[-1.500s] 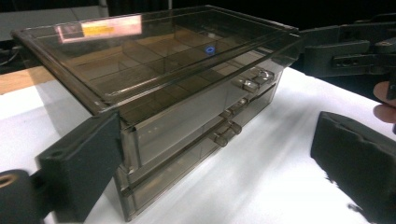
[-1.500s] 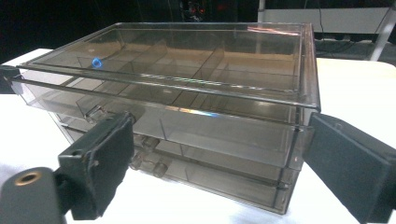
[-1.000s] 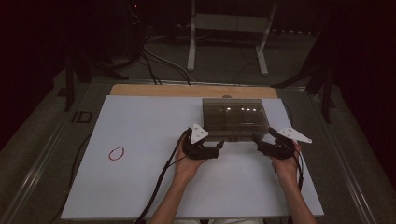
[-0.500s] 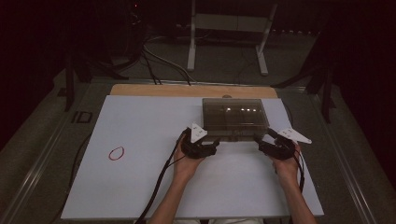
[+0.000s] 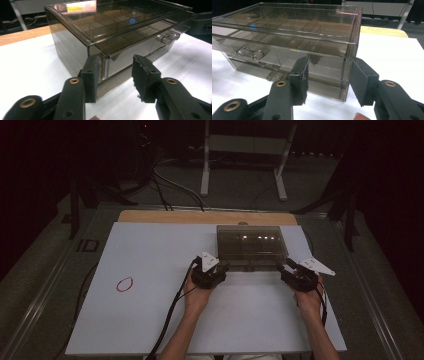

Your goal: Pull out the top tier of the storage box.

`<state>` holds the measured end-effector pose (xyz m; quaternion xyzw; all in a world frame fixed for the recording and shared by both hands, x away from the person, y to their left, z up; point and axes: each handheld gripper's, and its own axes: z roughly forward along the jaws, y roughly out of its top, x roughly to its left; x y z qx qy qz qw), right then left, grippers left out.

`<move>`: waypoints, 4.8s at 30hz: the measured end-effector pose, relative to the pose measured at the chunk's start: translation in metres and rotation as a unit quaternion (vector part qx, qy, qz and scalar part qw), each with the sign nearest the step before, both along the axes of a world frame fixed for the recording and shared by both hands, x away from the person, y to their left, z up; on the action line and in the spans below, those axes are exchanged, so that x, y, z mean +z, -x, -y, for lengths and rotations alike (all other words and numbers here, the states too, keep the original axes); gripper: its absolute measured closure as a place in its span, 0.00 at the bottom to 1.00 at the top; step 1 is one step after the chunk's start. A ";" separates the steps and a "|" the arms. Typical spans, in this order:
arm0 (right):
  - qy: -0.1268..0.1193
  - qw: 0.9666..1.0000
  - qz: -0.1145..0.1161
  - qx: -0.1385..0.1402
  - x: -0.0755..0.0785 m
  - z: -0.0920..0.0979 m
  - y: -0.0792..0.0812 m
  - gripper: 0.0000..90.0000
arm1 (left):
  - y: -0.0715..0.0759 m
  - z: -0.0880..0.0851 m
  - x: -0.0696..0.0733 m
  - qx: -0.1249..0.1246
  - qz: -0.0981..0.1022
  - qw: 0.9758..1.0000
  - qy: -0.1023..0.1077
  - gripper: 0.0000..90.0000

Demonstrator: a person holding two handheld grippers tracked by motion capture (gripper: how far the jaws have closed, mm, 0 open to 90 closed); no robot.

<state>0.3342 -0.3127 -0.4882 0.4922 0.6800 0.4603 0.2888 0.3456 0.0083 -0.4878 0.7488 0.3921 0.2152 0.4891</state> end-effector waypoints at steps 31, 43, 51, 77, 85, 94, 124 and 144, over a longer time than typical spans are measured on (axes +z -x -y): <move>0.021 1.000 -0.007 0.009 0.005 0.000 0.013 0.61 | 0.014 -0.001 0.003 0.013 -0.009 1.000 -0.007 0.80; 0.020 1.000 -0.011 0.013 0.008 0.003 0.024 0.62 | 0.025 -0.002 0.007 0.003 -0.013 1.000 -0.006 0.80; 0.016 1.000 -0.012 0.015 0.010 0.004 0.032 0.62 | 0.031 -0.003 0.010 0.000 -0.016 1.000 -0.005 0.80; 0.008 0.999 -0.022 0.028 0.011 0.010 0.052 0.62 | 0.050 -0.006 0.012 -0.022 -0.027 0.999 0.000 0.80; 0.008 0.999 -0.027 0.032 0.009 0.010 0.053 0.60 | 0.052 -0.007 0.010 -0.028 -0.030 0.999 0.004 0.80; 0.003 0.999 -0.025 0.041 0.009 0.010 0.053 0.47 | 0.051 -0.008 0.009 -0.036 -0.031 0.999 0.012 0.67; -0.032 0.998 -0.007 0.061 0.019 0.015 0.058 0.04 | 0.047 -0.025 0.025 -0.017 -0.009 0.999 0.033 0.04; -0.030 0.997 -0.003 0.069 0.021 0.008 0.063 0.04 | 0.044 -0.034 0.031 -0.022 -0.001 0.999 0.029 0.05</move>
